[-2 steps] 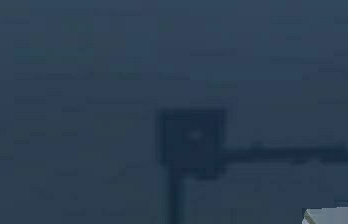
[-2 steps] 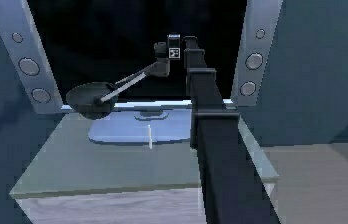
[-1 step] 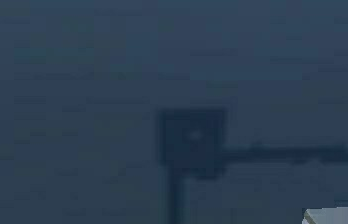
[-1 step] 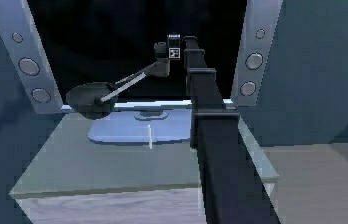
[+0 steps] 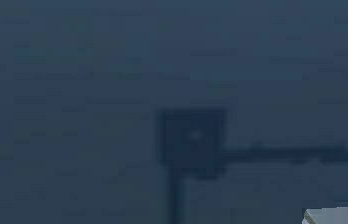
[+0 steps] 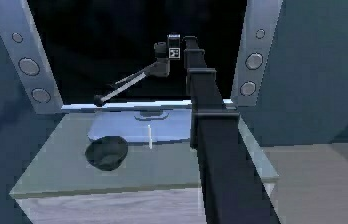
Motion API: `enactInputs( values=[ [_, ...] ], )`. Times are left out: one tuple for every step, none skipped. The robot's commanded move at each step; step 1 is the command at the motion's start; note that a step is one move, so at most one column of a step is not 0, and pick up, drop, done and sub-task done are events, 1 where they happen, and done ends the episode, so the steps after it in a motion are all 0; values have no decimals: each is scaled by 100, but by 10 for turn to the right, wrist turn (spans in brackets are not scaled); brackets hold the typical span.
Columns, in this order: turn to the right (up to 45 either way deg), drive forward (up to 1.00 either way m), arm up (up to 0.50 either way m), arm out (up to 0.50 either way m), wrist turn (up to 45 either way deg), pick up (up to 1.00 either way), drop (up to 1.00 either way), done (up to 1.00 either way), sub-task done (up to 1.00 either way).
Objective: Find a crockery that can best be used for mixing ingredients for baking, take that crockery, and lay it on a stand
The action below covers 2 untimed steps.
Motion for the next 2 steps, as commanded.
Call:
enactInputs(
  values=[
    [0,0,0,-10,0,0,0,0,0],
    [0,0,0,0,0,0,0,100,0]
  ],
)
